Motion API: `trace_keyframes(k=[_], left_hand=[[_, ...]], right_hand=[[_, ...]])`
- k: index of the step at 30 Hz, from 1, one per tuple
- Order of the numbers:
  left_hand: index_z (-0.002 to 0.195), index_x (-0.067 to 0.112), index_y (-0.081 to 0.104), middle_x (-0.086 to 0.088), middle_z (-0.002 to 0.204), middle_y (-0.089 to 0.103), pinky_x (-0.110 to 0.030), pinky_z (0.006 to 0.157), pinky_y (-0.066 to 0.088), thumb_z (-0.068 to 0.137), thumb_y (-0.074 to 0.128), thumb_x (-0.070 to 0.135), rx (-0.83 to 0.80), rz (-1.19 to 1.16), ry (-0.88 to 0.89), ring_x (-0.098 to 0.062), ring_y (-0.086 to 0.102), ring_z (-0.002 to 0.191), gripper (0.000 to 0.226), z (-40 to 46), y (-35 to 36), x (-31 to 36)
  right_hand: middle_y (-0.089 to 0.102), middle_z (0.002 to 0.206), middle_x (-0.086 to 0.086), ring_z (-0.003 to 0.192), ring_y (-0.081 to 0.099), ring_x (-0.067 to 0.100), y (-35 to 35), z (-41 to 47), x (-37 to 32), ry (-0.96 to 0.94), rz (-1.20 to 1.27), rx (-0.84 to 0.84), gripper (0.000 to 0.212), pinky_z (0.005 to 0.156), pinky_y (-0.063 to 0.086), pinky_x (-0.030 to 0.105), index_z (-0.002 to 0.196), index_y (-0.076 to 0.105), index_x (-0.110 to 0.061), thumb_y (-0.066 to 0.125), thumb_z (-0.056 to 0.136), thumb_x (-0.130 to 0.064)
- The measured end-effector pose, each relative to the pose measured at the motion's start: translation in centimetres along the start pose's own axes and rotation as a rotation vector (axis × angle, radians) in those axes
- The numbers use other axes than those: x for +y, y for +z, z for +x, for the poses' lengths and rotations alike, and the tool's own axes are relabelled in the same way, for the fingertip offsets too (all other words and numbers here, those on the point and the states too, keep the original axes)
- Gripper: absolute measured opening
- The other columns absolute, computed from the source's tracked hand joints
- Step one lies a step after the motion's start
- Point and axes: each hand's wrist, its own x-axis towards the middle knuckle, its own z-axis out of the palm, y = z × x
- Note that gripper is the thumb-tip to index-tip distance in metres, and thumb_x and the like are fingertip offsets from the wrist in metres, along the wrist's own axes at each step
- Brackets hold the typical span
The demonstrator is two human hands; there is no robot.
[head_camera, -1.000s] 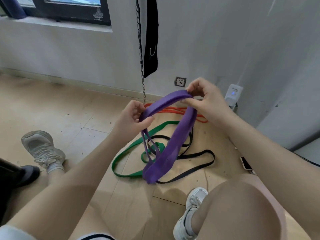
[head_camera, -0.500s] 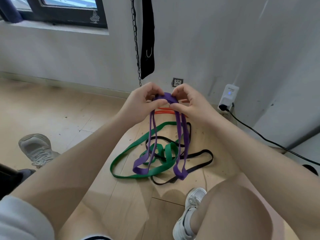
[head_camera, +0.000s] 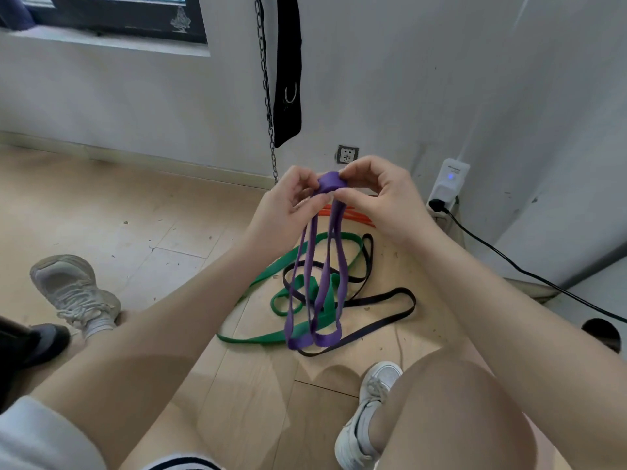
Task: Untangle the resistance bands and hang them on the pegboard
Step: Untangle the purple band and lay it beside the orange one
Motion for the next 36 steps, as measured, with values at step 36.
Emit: trace_keyframes(k=[36], left_hand=[[0.126,0.021,0.046,0.004,0.095,0.062,-0.031,0.088,0.051,0.084,0.064,0.008,-0.008,0.037,-0.173,-0.013,0.064,0.091,0.047,1.3,-0.3,1.4]], right_hand=[[0.058,0.106,-0.022,0.099,0.058,-0.003,4.5,-3.1,2.6,0.086,0.126,0.040,0.050,0.080,0.052,0.017,0.131,0.043,-0.035,0.060,0.089,-0.011]])
